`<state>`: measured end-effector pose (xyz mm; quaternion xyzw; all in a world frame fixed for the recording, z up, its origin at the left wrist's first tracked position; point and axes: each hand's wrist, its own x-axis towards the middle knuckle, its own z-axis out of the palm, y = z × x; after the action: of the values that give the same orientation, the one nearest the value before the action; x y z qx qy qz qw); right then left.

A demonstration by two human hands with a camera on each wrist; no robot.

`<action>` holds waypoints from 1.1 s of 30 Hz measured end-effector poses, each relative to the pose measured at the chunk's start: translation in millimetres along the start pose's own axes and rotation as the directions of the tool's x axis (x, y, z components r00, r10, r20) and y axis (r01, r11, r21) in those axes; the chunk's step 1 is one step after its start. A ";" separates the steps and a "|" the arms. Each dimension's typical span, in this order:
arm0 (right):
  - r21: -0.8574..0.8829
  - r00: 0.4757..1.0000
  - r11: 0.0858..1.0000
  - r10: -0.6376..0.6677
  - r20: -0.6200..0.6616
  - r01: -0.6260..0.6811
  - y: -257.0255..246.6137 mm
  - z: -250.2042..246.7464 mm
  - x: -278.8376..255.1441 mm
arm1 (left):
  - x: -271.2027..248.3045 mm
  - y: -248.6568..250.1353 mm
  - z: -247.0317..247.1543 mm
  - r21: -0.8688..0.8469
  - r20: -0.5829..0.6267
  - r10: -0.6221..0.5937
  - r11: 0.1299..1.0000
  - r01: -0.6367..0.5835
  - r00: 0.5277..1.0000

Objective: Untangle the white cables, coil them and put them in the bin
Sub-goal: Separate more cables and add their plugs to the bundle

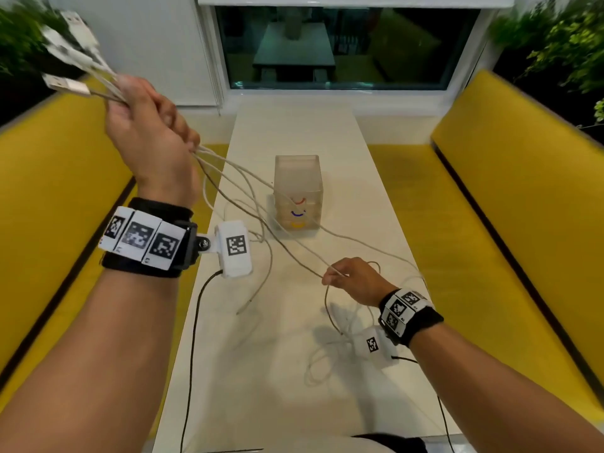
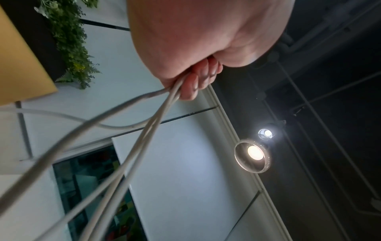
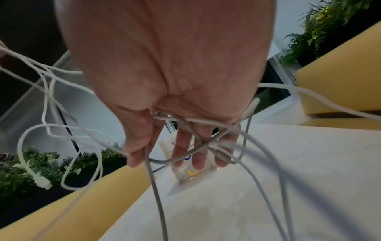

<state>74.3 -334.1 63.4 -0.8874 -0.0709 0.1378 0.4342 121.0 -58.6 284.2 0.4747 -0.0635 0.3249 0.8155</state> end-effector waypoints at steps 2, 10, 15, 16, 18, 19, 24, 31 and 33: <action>-0.010 1.000 1.000 -0.011 0.004 0.011 1.1 0.0 -2.7 | -2.3 -4.5 -4.7 0.040 -0.009 -0.012 0.999 0.012 1.000; 0.172 0.988 0.974 -0.135 -0.081 0.147 -37.0 -16.0 -5.1 | -32.5 -47.6 -12.4 0.264 -0.026 -0.167 0.950 0.168 0.986; 0.343 0.948 0.901 -0.178 -0.262 0.265 -76.3 -30.8 -4.0 | -64.5 -79.5 -3.0 0.378 0.076 -0.299 0.891 0.250 0.951; 0.388 0.946 0.880 -0.175 -0.274 0.275 -84.0 -33.3 -3.5 | -71.6 -84.3 -1.0 0.395 0.097 -0.325 0.880 0.263 0.941; 0.391 0.950 0.879 -0.181 -0.255 0.273 -95.5 -36.9 -1.7 | -84.7 -90.0 3.7 0.439 0.140 -0.361 0.857 0.269 0.922; 0.329 0.952 0.906 -0.195 -0.235 0.267 -98.8 -37.9 1.0 | -90.7 -91.3 5.9 0.466 0.168 -0.373 0.846 0.260 0.912; -0.039 0.977 0.977 -0.211 -0.013 0.210 -114.6 -40.1 0.4 | -109.2 -93.4 14.6 0.550 0.324 -0.477 0.797 0.247 0.817; 0.233 0.970 0.942 -0.236 -0.050 0.241 -94.1 -29.5 2.0 | -96.2 -106.4 7.4 0.652 0.250 -0.469 0.728 0.211 0.847; 0.330 0.973 0.916 -0.220 -0.065 0.229 -81.2 -27.0 2.6 | -87.7 -102.9 5.8 0.641 0.232 -0.433 0.741 0.198 0.871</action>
<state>84.5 -304.0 142.9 -0.7882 -0.1419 0.0853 0.5927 114.5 -139.3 175.8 0.7628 -0.0258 0.0876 0.6401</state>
